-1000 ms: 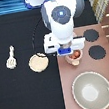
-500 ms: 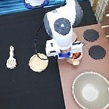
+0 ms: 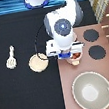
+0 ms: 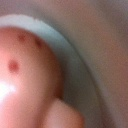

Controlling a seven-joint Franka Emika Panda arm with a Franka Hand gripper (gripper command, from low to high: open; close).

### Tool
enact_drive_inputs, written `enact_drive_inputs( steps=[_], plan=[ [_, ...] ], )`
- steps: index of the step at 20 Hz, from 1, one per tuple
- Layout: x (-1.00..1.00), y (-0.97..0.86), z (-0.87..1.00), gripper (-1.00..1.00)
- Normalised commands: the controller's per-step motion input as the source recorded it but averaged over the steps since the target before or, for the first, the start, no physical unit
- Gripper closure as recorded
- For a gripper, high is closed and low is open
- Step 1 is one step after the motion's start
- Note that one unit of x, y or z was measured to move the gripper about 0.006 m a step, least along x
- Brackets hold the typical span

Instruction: Take the lid off the pot, put the pot on the plate, and use the tool to push the pot to the front of the table.

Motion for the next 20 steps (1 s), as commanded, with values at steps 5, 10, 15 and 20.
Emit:
enact_drive_inputs(
  steps=[5, 10, 15, 20],
  plan=[
    [-0.05, -0.04, 0.39, 1.0],
    [-0.32, -0.46, 0.93, 1.0],
    [-0.49, -0.47, 0.79, 1.0],
    [-0.57, -0.35, 0.66, 1.0]
  ],
)
